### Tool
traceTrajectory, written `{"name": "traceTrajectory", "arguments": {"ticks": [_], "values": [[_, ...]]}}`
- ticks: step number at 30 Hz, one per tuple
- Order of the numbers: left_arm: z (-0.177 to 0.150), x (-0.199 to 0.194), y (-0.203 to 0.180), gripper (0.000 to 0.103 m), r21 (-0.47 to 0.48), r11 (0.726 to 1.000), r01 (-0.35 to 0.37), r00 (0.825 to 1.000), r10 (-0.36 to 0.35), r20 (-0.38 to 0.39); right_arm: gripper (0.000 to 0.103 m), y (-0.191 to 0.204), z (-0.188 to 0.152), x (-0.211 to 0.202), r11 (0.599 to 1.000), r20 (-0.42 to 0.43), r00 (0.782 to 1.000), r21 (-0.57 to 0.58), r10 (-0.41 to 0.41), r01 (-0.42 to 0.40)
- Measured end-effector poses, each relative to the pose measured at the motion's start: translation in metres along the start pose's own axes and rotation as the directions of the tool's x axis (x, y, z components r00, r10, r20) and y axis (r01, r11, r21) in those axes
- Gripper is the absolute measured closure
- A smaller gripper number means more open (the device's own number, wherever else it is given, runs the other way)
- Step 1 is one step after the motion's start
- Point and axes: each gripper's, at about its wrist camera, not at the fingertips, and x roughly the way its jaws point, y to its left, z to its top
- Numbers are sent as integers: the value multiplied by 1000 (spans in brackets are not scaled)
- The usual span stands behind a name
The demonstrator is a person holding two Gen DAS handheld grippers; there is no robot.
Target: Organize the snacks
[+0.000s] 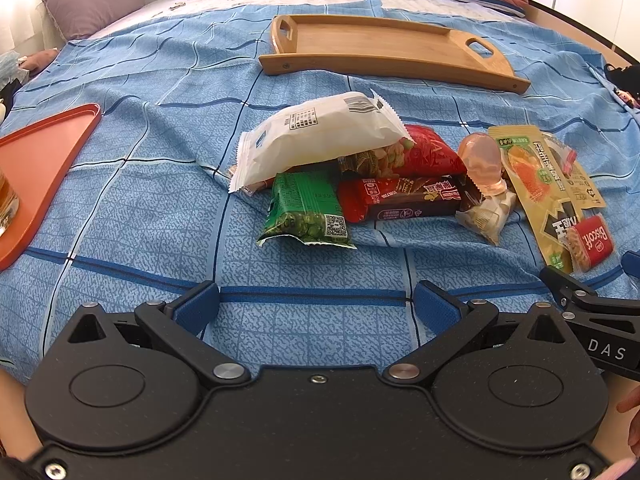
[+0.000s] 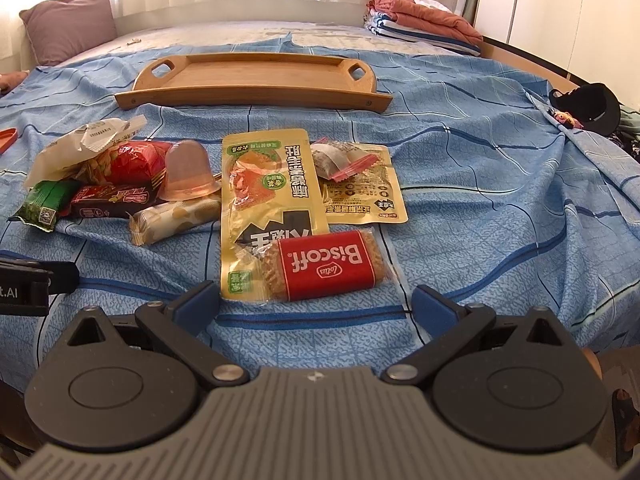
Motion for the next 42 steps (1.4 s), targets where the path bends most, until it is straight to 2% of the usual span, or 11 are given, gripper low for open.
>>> {"name": "traceTrajectory", "arguments": {"ticks": [4, 11, 18, 23, 27, 32, 38, 39, 40, 41, 42], "values": [[1, 1, 2, 0, 14, 1000, 9, 1000, -9, 2, 0, 7, -4, -1, 998, 37, 999, -61, -25, 27], [-4, 0, 5, 0, 53, 998, 29, 998, -32, 48, 0, 1, -7, 1, 999, 44, 999, -37, 7, -5], [-3, -4, 7, 1, 50, 998, 47, 996, -50, 74, 0, -5, -15, -5, 999, 114, 993, -16, 39, -37], [2, -18, 11, 23, 48, 996, 79, 988, -85, 131, 4, -13, -14, -19, 998, 195, 979, -6, 59, -58], [8, -30, 10, 33, 45, 996, 76, 975, -84, 207, 4, -19, -10, -30, 998, 270, 961, -24, 61, -57], [15, -20, 5, 50, 31, 998, 61, 973, -66, 220, 18, -24, -7, -16, 998, 214, 975, -38, 59, -52], [13, -5, 6, 50, -5, 999, 43, 976, -41, 214, 18, -18, -11, -13, 994, 224, 969, -66, 105, -92], [13, -2, 6, 53, -7, 999, 40, 976, -37, 214, 18, -17, -11, -12, 992, 218, 969, -61, 117, -106], [13, -1, 7, 64, -10, 999, 40, 976, -37, 214, 19, -15, -12, -11, 991, 209, 969, -55, 132, -123], [14, 0, 8, 67, -11, 999, 42, 976, -39, 214, 28, -13, -12, -10, 990, 204, 969, -53, 137, -129], [13, -1, 9, 69, -11, 999, 47, 975, -43, 217, 30, -10, -13, -10, 991, 207, 970, -57, 132, -123]]}}
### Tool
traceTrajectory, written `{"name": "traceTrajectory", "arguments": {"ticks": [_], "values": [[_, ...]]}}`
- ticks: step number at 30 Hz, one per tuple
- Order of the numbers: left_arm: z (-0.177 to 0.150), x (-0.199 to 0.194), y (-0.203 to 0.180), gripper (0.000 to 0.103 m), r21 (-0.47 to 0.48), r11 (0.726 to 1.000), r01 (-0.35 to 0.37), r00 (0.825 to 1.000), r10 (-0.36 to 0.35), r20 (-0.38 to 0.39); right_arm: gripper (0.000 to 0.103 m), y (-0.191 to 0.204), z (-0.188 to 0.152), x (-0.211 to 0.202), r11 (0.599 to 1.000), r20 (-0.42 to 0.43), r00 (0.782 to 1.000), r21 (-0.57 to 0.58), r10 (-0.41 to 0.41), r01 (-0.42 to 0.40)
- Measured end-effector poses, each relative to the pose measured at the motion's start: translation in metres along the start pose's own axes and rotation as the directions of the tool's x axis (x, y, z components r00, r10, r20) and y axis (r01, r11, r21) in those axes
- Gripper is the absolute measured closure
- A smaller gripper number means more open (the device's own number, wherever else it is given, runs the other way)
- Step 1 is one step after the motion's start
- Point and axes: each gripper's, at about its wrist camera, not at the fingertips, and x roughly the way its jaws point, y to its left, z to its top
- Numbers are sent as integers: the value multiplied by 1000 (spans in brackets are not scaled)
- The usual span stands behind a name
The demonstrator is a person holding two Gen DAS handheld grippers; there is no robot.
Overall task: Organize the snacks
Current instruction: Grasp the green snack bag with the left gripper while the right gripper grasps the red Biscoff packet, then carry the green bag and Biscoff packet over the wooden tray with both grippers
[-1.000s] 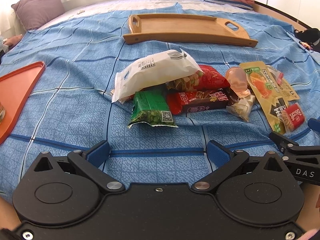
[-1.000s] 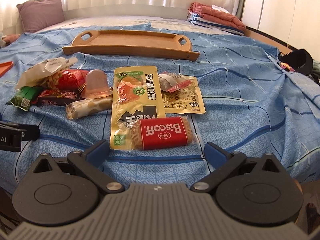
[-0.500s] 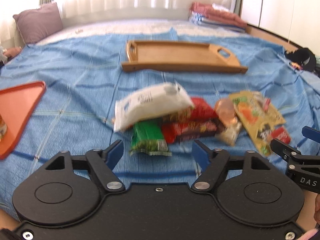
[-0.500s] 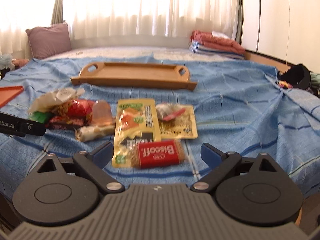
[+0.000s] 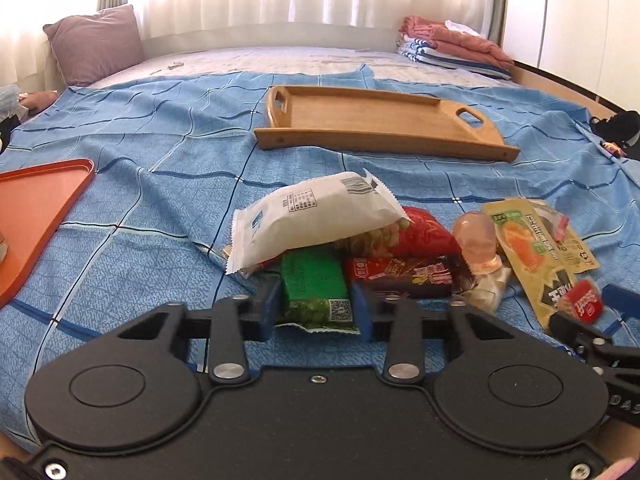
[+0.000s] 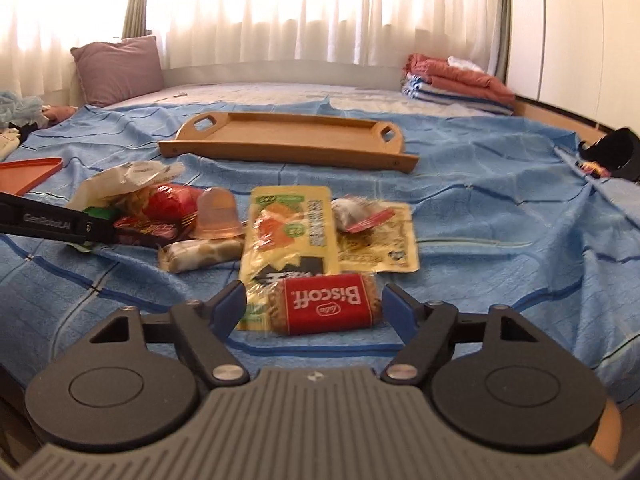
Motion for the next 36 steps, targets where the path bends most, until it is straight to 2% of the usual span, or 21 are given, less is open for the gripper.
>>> {"name": "traceTrajectory", "arguments": {"ticks": [1, 3, 4, 7, 8, 9, 10, 11, 12, 14, 15, 19, 24, 25, 26, 28, 36], "values": [[0, -2, 1, 70, -1, 1000, 5, 1000, -5, 4, 37, 3, 0, -1, 1000, 4, 1000, -8, 2, -2], [0, -9, 1, 70, 2, 1000, 20, 1000, -20, 10, 40, 5, 1, -5, 1000, 12, 1000, -9, 16, -16], [-1, -13, 0, 70, 8, 1000, 23, 1000, -23, 16, 54, 7, 2, -8, 1000, 18, 1000, -9, 24, -24], [-4, -29, -4, 71, 29, 999, 20, 998, -21, 55, 68, 12, 9, -16, 999, 39, 999, -24, 25, -24], [-5, -34, -6, 71, 37, 999, 18, 997, -21, 68, 69, 14, 11, -16, 999, 37, 999, -31, 21, -20], [-5, -38, -8, 71, 47, 999, 21, 996, -24, 80, 69, 15, 13, -15, 999, 31, 999, -31, 10, -9], [-6, -41, -9, 71, 53, 998, 20, 996, -25, 88, 64, 16, 14, -14, 1000, 34, 999, -30, -1, 2], [-7, -42, -10, 71, 57, 998, 18, 995, -23, 92, 48, 15, 13, -13, 1000, 43, 999, -26, -5, 6], [-8, -42, -11, 71, 56, 998, 15, 995, -20, 93, 42, 14, 12, -12, 1000, 40, 999, -20, -7, 8], [-9, -42, -10, 71, 48, 999, 14, 996, -18, 82, 14, 11, 9, -11, 1000, 52, 999, -17, -8, 9], [-10, -41, -9, 71, 40, 999, 19, 997, -22, 74, 12, 10, 8, -10, 1000, 59, 998, -28, -10, 12], [-12, -40, -5, 71, 34, 999, 18, 998, -20, 65, 10, 2, 8, 0, 994, 25, 998, -88, -59, 61], [-13, -38, -4, 71, 20, 999, 36, 998, -37, 53, 9, -21, 10, 16, 999, -67, 997, -22, 35, -36], [-13, -37, -4, 71, 18, 999, 34, 998, -35, 50, 13, -25, 11, 17, 998, -81, 995, 2, 56, -56], [-14, -37, -4, 71, 18, 999, 33, 998, -33, 49, 23, -26, 12, 16, 997, -91, 993, 31, 79, -77], [-14, -38, -5, 71, 19, 999, 36, 998, -37, 52, 31, -24, 13, 11, 996, -97, 991, 30, 88, -86], [-5, -58, -11, 71, 35, 997, 67, 992, -71, 100, 35, -7, 23, -12, 995, -69, 993, 27, 97, -96]]}}
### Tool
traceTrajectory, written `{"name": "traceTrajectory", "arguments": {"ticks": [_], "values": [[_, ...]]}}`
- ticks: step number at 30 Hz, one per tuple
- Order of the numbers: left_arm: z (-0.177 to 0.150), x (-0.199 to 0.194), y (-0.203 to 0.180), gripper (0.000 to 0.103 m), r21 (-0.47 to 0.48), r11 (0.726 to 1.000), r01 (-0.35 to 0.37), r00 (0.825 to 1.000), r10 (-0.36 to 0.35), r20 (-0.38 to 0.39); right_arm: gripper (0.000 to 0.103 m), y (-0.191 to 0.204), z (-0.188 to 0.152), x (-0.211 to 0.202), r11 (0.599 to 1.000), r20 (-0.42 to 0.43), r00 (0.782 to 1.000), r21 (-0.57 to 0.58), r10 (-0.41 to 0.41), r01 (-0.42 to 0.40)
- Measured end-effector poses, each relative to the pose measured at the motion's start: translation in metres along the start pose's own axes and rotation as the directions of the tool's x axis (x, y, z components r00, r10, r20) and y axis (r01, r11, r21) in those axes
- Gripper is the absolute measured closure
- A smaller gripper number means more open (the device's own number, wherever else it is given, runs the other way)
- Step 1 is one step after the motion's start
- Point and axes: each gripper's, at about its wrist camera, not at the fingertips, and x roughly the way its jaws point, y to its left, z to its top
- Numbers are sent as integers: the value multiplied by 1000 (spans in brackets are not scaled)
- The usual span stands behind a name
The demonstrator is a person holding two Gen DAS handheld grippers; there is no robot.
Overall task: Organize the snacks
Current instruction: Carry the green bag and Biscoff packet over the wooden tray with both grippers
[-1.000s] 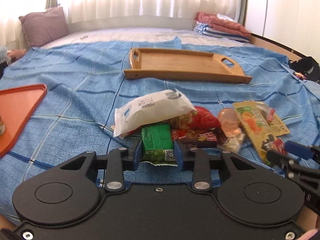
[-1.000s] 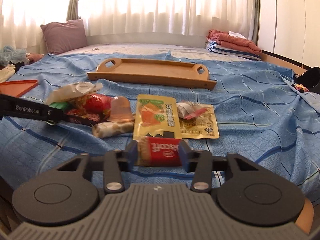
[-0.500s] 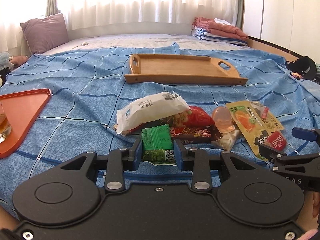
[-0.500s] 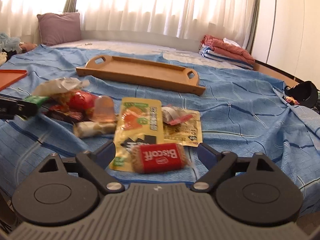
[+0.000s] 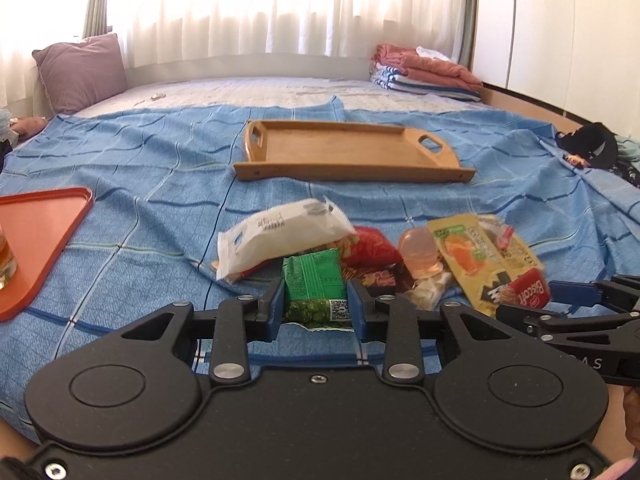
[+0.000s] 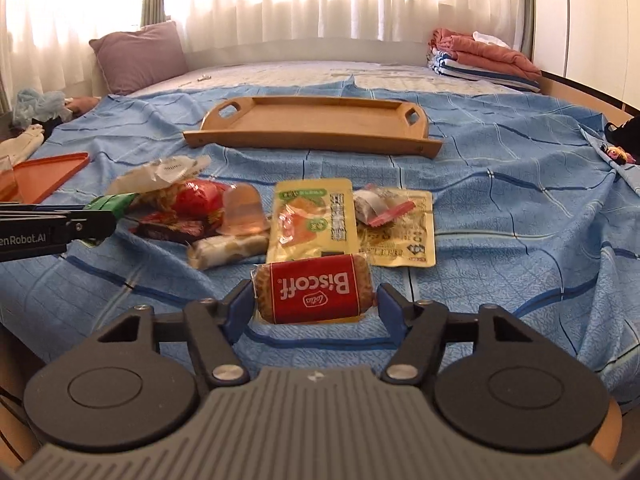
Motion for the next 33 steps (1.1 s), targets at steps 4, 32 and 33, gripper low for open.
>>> {"name": "traceTrajectory", "arguments": {"ticks": [4, 32, 33], "values": [[11, -11, -3, 71, -4, 1000, 18, 999, -18, 42, 35, 2, 15, -6, 999, 26, 1000, 40, -2, 1], [202, 191, 16, 72, -122, 992, 25, 994, -38, -107, 35, -62, 207, 162, 983, -153, 985, 175, 74, -47], [207, 202, 16, 72, -124, 992, 17, 992, -32, -119, 35, -65, 211, 171, 983, -162, 984, 178, 73, -43]]}}
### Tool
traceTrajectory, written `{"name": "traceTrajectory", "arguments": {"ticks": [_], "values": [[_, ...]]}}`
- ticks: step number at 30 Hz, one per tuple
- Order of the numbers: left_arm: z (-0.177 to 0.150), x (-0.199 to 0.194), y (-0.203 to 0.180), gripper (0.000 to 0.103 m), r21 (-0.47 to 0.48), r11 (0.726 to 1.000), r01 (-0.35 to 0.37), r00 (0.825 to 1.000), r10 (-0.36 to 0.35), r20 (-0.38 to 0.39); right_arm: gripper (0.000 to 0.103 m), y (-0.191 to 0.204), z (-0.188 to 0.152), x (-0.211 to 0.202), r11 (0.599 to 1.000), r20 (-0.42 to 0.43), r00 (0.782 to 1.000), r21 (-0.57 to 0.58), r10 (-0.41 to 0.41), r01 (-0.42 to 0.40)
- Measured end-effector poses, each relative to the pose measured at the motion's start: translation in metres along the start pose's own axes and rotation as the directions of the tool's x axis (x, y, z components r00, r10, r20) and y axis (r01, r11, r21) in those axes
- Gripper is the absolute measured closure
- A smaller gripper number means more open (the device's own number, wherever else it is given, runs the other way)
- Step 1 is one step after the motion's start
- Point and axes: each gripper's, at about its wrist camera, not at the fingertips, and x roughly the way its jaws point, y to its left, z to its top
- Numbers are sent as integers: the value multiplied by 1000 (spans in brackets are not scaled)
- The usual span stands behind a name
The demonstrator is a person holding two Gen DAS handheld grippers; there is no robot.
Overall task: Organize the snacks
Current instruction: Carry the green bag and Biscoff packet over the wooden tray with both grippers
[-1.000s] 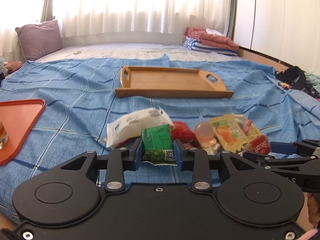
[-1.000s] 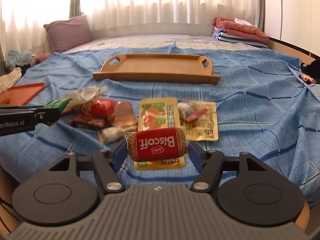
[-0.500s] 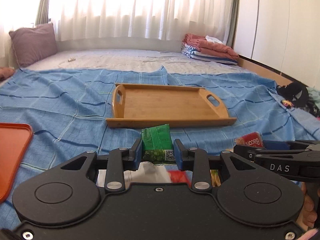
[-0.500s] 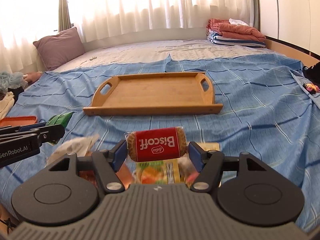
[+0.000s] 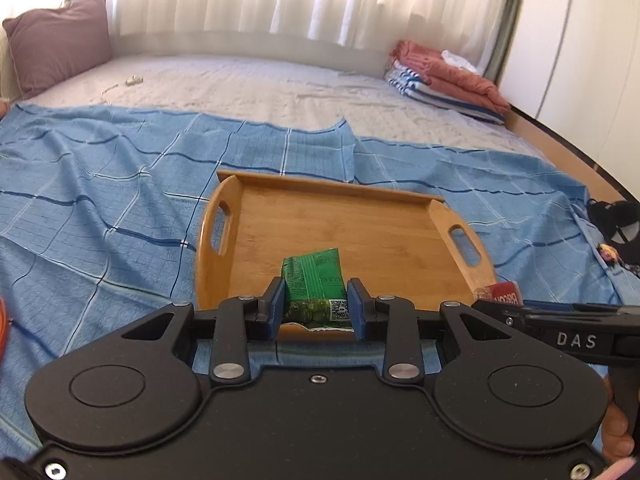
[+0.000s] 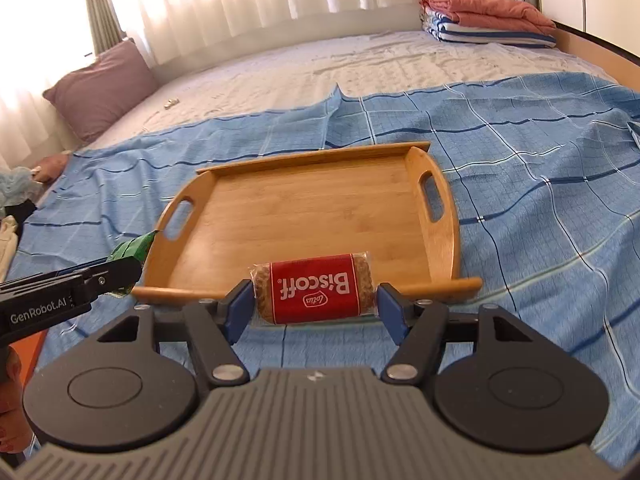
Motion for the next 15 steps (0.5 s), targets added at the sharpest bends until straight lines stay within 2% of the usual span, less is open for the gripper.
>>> {"name": "traceTrajectory", "arguments": {"ticks": [7, 15], "values": [[24, 73, 1, 72, -11, 999, -38, 996, 37, -86, 35, -8, 29, 55, 997, -79, 994, -20, -76, 75], [19, 123, -1, 72, 7, 997, -72, 986, 73, -149, 34, -11, 34, 104, 994, -152, 983, -10, -106, 106]]}}
